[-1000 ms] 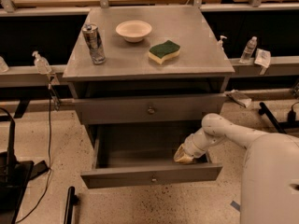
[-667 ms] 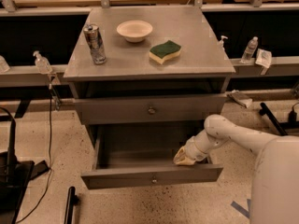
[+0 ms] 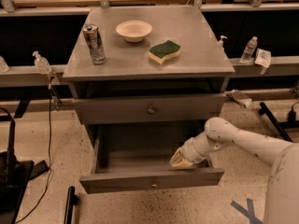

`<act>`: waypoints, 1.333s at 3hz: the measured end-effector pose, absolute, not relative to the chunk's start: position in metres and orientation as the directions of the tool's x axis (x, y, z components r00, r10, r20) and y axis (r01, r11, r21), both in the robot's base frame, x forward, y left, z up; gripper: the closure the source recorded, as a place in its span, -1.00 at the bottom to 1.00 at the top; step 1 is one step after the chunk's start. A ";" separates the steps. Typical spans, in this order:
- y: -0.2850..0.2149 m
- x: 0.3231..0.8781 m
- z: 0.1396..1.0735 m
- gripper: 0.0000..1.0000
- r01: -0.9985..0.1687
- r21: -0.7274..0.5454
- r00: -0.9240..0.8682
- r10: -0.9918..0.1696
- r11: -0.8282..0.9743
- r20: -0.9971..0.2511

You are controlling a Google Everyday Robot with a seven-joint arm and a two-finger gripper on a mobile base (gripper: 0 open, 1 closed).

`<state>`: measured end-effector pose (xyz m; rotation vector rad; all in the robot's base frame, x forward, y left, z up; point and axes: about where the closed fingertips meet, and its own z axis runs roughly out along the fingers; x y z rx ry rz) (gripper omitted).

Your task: Open middle drawer

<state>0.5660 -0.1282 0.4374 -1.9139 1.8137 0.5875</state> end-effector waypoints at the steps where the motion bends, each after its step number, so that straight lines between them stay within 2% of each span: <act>1: -0.116 0.582 0.432 1.00 -0.997 -0.068 0.070 -0.817 -0.038 -0.572; 2: -0.109 0.592 0.414 1.00 -0.998 -0.054 0.055 -0.827 -0.030 -0.559; 4: -0.116 0.580 0.381 1.00 -0.999 0.046 -0.006 -0.844 -0.022 -0.536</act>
Offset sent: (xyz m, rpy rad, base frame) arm 0.0419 0.0214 -0.0475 -0.0516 -0.0082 -0.0337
